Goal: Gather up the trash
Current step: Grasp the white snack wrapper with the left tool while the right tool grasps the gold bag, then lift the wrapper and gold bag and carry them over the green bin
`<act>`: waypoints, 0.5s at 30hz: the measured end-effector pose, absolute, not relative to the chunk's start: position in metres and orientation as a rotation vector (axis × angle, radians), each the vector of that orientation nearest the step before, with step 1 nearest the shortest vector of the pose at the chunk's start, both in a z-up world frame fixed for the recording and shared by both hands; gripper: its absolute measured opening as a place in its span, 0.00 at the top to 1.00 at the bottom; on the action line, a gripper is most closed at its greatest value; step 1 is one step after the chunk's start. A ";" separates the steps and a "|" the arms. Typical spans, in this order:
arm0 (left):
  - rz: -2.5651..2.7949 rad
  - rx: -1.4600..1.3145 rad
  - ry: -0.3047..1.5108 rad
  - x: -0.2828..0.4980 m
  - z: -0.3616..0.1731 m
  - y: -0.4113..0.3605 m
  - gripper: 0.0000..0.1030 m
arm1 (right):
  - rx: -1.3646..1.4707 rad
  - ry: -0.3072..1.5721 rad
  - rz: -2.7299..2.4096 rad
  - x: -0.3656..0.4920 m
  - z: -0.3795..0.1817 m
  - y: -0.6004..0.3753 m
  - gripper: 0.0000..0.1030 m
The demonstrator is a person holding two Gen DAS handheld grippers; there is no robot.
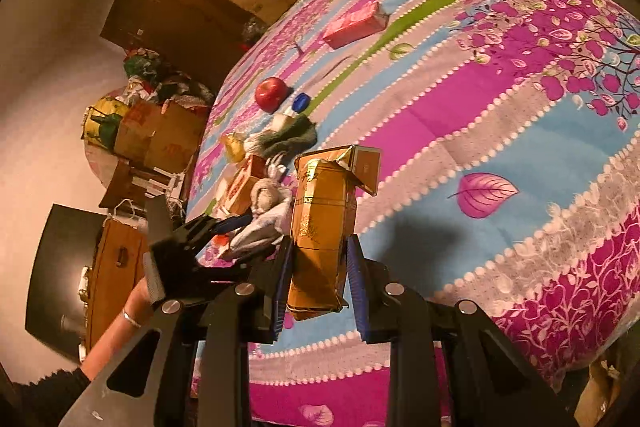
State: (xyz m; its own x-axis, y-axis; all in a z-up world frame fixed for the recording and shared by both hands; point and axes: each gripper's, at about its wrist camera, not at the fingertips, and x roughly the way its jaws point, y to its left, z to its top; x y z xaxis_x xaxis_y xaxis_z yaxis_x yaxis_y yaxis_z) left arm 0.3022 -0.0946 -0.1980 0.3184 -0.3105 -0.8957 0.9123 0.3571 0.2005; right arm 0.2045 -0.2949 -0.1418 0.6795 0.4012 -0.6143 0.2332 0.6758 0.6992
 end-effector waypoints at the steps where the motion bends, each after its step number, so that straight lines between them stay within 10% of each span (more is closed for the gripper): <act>1: -0.949 0.849 0.885 0.299 -0.201 -0.096 0.48 | 0.842 0.846 0.104 0.204 -0.143 -0.295 0.73; 5: -0.919 0.784 0.934 0.293 -0.191 -0.091 0.68 | 0.786 0.836 0.089 0.207 -0.137 -0.290 0.73; 15: -0.736 0.514 0.904 0.214 -0.137 -0.029 0.73 | 0.460 0.817 0.169 0.199 -0.105 -0.221 0.73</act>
State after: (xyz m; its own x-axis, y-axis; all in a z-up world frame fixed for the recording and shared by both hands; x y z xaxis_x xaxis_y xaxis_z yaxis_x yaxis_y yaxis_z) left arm 0.2138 -0.0285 -0.1365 0.4071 -0.3500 -0.8437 0.7551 0.6487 0.0953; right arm 0.1987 -0.2205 -0.1051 0.6775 0.3188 -0.6629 0.0293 0.8888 0.4574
